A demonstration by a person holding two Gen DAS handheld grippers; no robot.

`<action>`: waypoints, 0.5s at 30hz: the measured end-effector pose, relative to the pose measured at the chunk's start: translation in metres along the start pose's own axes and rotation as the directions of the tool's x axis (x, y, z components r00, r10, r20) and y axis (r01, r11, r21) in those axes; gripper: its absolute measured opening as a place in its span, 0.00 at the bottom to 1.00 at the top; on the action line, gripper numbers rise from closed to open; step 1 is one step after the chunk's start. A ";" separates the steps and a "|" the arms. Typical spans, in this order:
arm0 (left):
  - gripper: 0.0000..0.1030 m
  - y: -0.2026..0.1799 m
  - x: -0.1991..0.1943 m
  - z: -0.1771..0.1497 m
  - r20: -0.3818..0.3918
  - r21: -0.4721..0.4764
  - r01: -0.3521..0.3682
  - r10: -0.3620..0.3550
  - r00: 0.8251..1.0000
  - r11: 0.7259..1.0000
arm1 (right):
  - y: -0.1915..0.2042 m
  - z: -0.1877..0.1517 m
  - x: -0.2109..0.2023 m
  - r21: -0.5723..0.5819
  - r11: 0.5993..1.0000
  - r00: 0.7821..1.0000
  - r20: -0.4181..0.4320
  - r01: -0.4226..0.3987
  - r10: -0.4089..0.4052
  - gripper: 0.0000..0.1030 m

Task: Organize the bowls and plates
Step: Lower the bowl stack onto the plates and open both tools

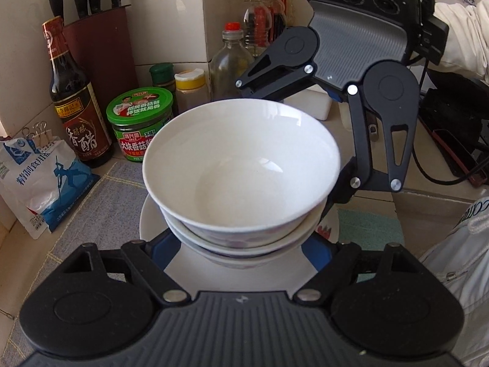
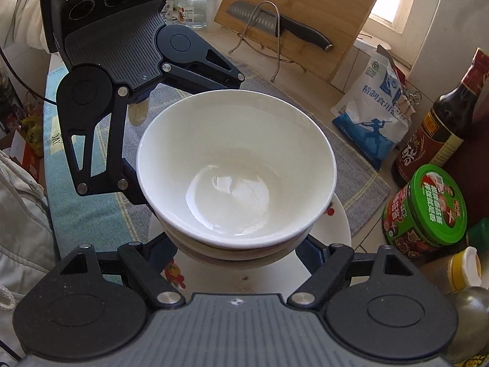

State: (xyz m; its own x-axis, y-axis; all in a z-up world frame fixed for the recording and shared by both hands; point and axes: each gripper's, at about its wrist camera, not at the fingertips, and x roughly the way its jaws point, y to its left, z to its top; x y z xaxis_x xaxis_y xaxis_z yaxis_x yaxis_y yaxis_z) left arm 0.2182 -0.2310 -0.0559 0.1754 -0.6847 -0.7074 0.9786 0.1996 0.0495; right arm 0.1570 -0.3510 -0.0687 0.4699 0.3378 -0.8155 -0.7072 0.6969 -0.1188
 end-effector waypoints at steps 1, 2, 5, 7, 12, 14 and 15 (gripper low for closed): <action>0.82 0.000 0.003 0.001 -0.002 -0.003 -0.003 0.003 1.000 1.000 | -0.001 -0.001 0.001 0.004 1.000 1.000 -0.001 0.002 -0.002 0.84; 0.82 0.000 0.004 0.001 -0.003 -0.009 -0.001 0.001 1.000 1.000 | -0.002 -0.003 0.001 0.011 1.000 1.000 -0.002 0.000 0.000 0.84; 0.82 0.001 0.006 0.002 -0.003 -0.021 0.004 -0.005 1.000 1.000 | -0.004 -0.004 0.001 0.023 1.000 1.000 -0.001 -0.007 0.007 0.84; 0.82 0.002 0.007 0.003 -0.003 -0.017 -0.001 0.001 1.000 1.000 | -0.005 -0.005 0.001 0.024 1.000 1.000 0.000 -0.006 0.006 0.84; 0.82 0.004 0.010 0.004 -0.007 -0.026 -0.009 0.009 1.000 1.000 | -0.009 -0.005 0.004 0.031 1.000 1.000 0.004 -0.005 0.004 0.84; 0.82 0.004 0.011 0.004 -0.008 -0.030 -0.010 0.010 1.000 1.000 | -0.009 -0.005 0.003 0.031 1.000 1.000 0.006 -0.001 0.001 0.84; 0.82 0.004 0.011 0.004 -0.010 -0.033 -0.008 0.007 1.000 0.999 | -0.008 -0.006 0.003 0.031 1.000 1.000 0.006 0.000 0.000 0.84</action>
State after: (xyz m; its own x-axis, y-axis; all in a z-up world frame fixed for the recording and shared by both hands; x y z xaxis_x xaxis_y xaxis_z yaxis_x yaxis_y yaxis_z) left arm 0.2250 -0.2408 -0.0607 0.1814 -0.6759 -0.7143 0.9732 0.2277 0.0317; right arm 0.1614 -0.3595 -0.0737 0.4728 0.3416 -0.8123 -0.6904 0.7164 -0.1006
